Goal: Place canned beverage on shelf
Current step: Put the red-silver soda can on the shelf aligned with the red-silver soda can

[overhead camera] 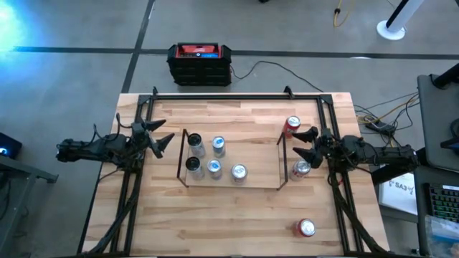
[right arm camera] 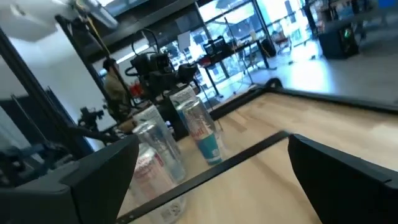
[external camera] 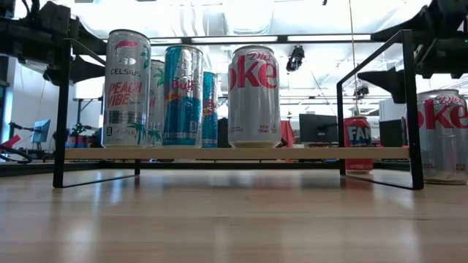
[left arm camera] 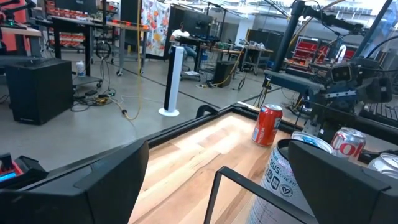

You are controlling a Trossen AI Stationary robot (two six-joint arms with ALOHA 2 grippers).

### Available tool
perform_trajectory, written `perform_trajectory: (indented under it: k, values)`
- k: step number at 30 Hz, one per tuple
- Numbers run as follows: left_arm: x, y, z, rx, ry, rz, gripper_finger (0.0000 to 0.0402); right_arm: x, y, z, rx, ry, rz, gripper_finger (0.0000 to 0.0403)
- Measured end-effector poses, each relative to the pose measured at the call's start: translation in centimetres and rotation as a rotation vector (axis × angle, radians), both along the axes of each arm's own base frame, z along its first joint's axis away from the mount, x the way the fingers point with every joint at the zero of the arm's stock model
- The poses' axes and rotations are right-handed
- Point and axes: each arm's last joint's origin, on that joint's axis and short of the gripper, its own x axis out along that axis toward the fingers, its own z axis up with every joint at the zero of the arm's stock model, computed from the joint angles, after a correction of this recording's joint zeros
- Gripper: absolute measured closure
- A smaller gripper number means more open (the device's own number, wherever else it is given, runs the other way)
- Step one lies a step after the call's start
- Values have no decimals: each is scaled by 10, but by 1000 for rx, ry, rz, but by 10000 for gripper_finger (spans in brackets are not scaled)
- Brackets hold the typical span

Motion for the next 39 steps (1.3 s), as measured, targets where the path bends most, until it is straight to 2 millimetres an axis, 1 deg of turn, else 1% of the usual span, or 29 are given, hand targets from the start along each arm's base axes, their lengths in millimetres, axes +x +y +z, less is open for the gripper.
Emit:
perform_trajectory:
  k: [2, 6, 10, 12, 15, 17, 19, 24, 27, 29, 33, 37, 39]
  values:
    - [0, 0, 0, 0, 0, 0, 33, 0, -1, 1, 59, -22, -36, 5]
    - [0, 0, 0, 0, 0, 0, 33, -3, -8, 3, 140, -75, -276, 5]
    - [0, 0, 0, 0, 0, 0, 33, -5, -12, 2, 214, -106, -434, 5]
    - [0, 0, 0, 0, 0, 0, 33, -5, -13, 2, 233, -114, -479, 5]
    - [0, 0, 0, 0, 0, 0, 33, -6, -13, 3, 247, -110, -502, 5]
    - [0, 0, 0, 0, 0, 0, 33, -8, -14, 9, 250, -76, -509, 5]
    - [0, 0, 0, 0, 0, 0, 33, -9, -14, 20, 245, -41, -536, 5]
    - [0, 0, 0, 0, 0, 0, 33, -8, -16, 50, 241, 99, -597, 5]
    - [0, 0, 0, 0, 0, 0, 33, -2, -17, 68, 279, 236, -628, 5]
    - [0, 0, 0, 0, 0, 0, 33, 5, -18, 78, 315, 363, -656, 5]
    - [0, 0, 0, 0, 0, 0, 33, 26, -20, 93, 440, 612, -705, 5]
    - [0, 0, 0, 0, 0, 0, 33, 38, -22, 113, 550, 761, -657, 5]
    - [0, 0, 0, 0, 0, 0, 33, 44, -23, 121, 576, 826, -610, 5]
